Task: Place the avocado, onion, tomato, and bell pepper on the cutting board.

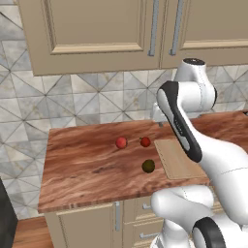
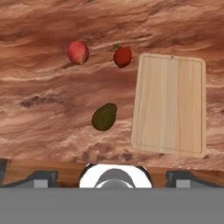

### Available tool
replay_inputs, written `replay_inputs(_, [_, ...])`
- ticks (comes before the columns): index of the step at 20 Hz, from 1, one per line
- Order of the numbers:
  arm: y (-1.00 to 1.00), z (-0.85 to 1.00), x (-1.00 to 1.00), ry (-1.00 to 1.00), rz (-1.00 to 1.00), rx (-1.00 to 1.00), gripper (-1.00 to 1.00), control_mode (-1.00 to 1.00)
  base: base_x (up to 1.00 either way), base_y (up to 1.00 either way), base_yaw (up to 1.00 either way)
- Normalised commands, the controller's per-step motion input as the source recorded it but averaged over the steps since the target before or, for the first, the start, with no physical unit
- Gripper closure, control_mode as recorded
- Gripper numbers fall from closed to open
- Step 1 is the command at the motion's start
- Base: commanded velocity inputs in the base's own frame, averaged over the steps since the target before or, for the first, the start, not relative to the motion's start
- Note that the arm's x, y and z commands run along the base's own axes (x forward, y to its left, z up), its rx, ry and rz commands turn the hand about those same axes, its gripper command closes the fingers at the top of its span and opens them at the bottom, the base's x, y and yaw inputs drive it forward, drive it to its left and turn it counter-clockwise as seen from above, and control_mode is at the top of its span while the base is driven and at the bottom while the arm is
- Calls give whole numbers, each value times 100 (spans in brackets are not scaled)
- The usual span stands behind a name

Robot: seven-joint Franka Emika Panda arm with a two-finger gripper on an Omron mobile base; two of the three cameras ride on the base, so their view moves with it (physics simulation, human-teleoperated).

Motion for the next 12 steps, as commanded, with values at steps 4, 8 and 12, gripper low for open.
replay_inputs(4, [29,-29,0,-1,0,-17,-100,-100,0,0,0])
replay_inputs(8, [27,-29,0,-1,0,-4,-100,-100,0,0,0])
replay_inputs(12, [11,-22,0,0,0,0,-100,-100,0,0,0])
